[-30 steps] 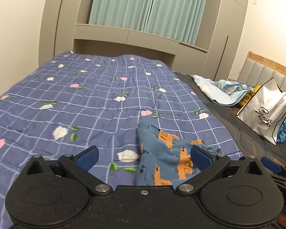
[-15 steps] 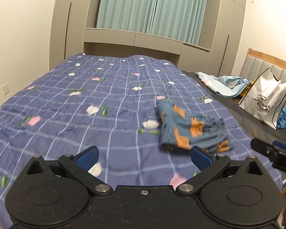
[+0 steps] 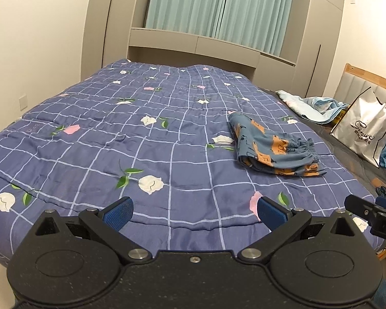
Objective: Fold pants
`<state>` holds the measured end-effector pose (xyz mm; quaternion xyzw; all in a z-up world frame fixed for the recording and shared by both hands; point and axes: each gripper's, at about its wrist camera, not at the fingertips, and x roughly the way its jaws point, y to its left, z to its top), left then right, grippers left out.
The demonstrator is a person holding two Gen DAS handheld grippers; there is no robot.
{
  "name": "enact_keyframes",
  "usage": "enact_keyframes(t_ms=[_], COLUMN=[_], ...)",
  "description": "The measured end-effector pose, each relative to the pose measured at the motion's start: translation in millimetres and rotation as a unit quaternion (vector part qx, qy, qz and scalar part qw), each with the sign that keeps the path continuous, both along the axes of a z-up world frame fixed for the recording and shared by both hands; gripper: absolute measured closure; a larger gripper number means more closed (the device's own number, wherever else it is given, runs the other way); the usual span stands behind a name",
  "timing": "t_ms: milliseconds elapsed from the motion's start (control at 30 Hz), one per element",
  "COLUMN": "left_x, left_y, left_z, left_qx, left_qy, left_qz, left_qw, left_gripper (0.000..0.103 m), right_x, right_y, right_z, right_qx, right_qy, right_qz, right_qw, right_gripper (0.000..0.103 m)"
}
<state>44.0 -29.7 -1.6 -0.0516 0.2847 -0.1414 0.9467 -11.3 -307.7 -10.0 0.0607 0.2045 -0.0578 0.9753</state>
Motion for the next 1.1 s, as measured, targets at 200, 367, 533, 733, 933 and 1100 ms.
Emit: enact_keyframes(t_ms=[200,367,533,733,933,1100], left_x=[-0.9,-1.7,-1.9,-1.9,-2.4,-2.4], left_y=[-3.0,-4.5,-5.5,-6.0,-5.8,-5.6], left_z=[-0.7,-2.4,-3.9,-4.9,-5.1,-5.0], left_qx=[0.004,0.007,0.007,0.008,0.007,0.007], left_qy=[0.0,0.002,0.006,0.007,0.007,0.007], left_qz=[-0.002,-0.003,-0.006,-0.006,-0.005,-0.005], left_qw=[1.0,1.0,0.9999,0.9999,0.9999,0.9999], left_gripper=[0.001,0.001,0.001,0.001,0.001,0.001], right_x=[-1.3,-1.4,-1.2,-0.8,-0.6,-0.6], right_y=[-2.2,-3.4,-3.5,-2.8,-2.6,-2.4], right_z=[1.3,0.6,0.3,-0.5,-0.7,-0.7], right_qx=[-0.001,0.001,0.002,0.002,0.002,0.002], right_qy=[-0.003,-0.003,-0.002,0.0,0.0,0.0], right_qz=[-0.002,-0.002,-0.001,0.002,0.002,0.001], right_qw=[1.0,1.0,1.0,1.0,1.0,1.0], right_gripper=[0.0,0.0,0.0,0.0,0.0,0.0])
